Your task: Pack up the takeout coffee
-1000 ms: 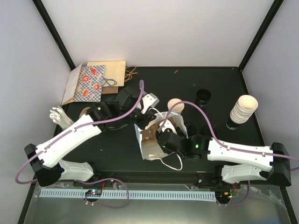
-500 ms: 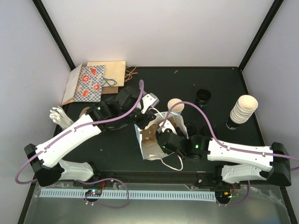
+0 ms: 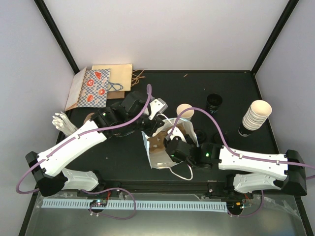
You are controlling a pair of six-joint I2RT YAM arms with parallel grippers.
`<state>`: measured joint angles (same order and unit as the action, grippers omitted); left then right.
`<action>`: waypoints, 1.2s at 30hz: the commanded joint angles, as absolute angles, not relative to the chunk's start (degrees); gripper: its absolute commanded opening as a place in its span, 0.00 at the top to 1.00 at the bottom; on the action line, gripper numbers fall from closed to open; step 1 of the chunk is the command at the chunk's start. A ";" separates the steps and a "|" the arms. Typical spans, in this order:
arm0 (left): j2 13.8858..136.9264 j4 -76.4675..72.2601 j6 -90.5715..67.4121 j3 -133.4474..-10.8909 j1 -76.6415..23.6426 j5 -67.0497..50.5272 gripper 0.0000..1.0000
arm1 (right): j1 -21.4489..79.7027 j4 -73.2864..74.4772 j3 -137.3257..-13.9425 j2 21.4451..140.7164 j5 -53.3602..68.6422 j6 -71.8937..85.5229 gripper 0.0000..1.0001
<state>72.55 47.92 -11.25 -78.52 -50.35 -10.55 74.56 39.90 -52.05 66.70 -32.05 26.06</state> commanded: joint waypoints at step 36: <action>69.31 48.06 -13.54 -81.55 -50.71 -18.59 0.61 | 76.65 38.65 -50.98 65.58 -36.08 27.90 0.64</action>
<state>71.94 48.21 -12.60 -79.15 -50.37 -13.56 76.23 39.79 -51.72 66.52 -33.80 26.52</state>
